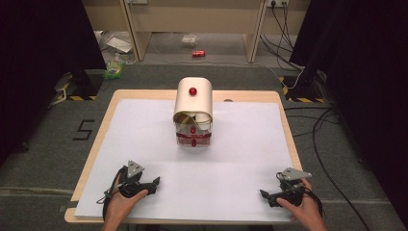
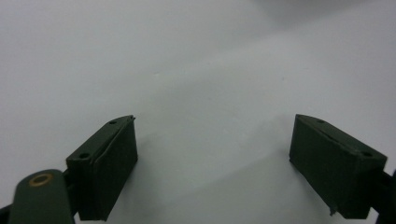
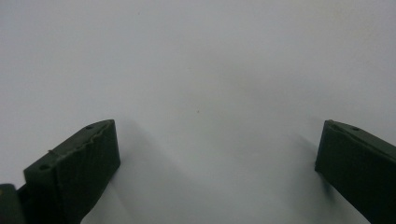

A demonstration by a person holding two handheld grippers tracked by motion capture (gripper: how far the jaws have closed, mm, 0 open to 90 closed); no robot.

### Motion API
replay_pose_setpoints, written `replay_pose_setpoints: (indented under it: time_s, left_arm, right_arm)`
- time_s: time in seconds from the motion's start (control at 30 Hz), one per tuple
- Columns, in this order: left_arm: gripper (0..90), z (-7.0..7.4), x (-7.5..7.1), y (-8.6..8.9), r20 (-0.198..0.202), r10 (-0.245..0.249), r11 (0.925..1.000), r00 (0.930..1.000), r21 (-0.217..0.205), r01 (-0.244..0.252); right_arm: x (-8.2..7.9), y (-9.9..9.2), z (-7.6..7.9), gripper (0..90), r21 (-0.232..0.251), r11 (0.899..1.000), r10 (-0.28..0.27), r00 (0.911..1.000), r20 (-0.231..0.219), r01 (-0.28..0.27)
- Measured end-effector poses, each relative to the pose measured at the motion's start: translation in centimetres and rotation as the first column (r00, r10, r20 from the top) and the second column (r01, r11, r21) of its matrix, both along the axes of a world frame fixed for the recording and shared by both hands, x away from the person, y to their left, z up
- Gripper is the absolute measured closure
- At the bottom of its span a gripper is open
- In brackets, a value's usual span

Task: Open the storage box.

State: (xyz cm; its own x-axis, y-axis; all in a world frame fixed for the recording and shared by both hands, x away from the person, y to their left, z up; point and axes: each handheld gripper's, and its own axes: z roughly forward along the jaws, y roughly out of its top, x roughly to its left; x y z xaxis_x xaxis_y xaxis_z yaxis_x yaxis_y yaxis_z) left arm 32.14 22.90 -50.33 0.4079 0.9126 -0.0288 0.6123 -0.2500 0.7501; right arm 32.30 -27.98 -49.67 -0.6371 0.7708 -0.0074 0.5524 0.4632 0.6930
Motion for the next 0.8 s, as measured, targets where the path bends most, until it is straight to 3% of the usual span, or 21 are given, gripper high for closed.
replay_pose_setpoints:
  time_s: [0.8]
  left_arm:
    - [14.7, 0.07, -0.14, -0.18, 0.013, -0.002, 0.9999, 0.9999, 0.016, 0.002]
  right_arm:
    - [-0.02, 0.02, 0.01, 0.2, 0.001, 1.0, -0.003, 1.0, -0.002, 0.003]
